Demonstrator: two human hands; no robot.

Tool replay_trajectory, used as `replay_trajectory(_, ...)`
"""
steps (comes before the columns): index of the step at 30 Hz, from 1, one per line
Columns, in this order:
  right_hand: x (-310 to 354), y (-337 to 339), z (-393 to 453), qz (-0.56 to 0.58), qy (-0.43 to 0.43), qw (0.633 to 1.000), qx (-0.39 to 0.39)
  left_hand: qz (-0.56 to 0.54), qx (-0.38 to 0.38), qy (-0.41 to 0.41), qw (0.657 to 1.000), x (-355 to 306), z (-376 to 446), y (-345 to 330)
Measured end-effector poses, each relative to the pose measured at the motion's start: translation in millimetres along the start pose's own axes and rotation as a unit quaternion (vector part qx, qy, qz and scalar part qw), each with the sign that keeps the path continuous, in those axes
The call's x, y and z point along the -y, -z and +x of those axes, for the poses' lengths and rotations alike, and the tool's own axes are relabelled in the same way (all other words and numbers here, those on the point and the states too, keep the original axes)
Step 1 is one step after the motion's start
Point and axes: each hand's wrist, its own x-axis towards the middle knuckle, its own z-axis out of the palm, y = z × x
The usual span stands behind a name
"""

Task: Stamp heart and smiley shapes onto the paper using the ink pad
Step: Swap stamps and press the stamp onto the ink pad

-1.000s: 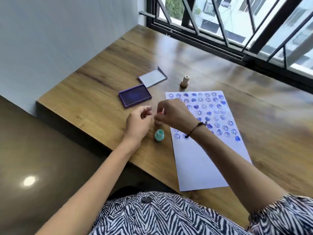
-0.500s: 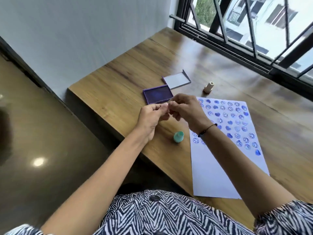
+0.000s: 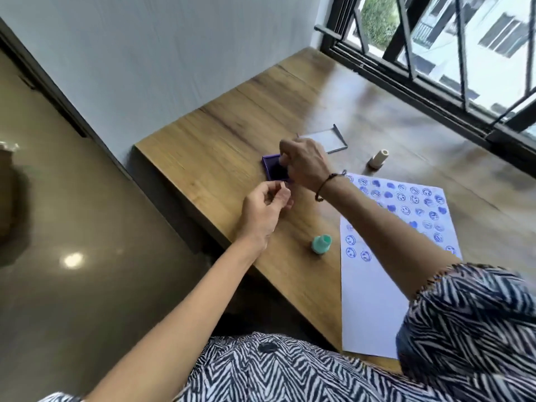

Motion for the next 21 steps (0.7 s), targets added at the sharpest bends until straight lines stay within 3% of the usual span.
replay_trajectory(5, -3, 6, 4, -0.024, 0.036, 0.999, -0.025, -0.005, 0.004, -0.036, 0.999, 6, -1, 4)
replay_trajectory(9, -2, 11, 1, -0.037, 0.029, 0.999, 0.017, 0.013, 0.007, -0.034, 0.999, 6, -2, 5)
replay_trajectory(12, -4, 10, -2, -0.007, 0.029, 0.999, -0.033, 0.011, 0.011, -0.037, 0.999, 7, 0, 5)
replay_trajectory(16, -3, 7, -5, -0.016, 0.011, 1.0, 0.014, 0.015, 0.024, -0.035, 0.999, 6, -3, 5)
replay_trajectory(19, -7, 7, -2, -0.017, 0.018, 0.999, -0.043, 0.011, 0.03, -0.038, 0.999, 6, -2, 5)
replay_trajectory(21, -5, 1, -13, -0.027, 0.026, 0.999, -0.009, 0.01, 0.032, -0.041, 0.999, 5, -3, 5)
